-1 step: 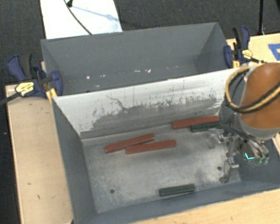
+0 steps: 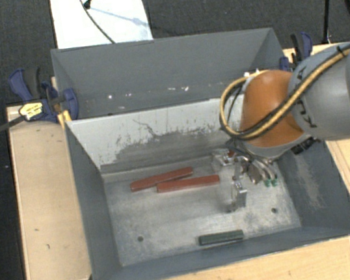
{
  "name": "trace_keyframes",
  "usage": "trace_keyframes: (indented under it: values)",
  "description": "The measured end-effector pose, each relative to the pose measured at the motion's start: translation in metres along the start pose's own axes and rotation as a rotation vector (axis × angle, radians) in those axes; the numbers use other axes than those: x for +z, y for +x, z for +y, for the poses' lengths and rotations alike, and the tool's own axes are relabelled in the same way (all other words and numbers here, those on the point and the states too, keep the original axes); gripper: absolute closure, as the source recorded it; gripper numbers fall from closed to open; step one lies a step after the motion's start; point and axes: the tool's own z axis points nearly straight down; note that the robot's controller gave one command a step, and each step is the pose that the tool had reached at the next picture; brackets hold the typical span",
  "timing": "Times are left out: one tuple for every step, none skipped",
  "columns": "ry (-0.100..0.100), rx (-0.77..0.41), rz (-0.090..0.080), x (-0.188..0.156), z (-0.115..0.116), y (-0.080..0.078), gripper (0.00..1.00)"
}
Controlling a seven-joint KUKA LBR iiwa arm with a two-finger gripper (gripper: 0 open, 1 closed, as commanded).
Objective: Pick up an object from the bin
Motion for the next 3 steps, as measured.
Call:
trace_keyframes:
  values:
    - [0.002, 0.133, -0.003, -0.001, 0.039, -0.012, 0.0]
    - [0.004, 0.131, -0.002, -0.002, 0.037, -0.012, 1.0]
    - [0.004, -0.118, -0.006, -0.131, 0.056, -0.009, 1.0]
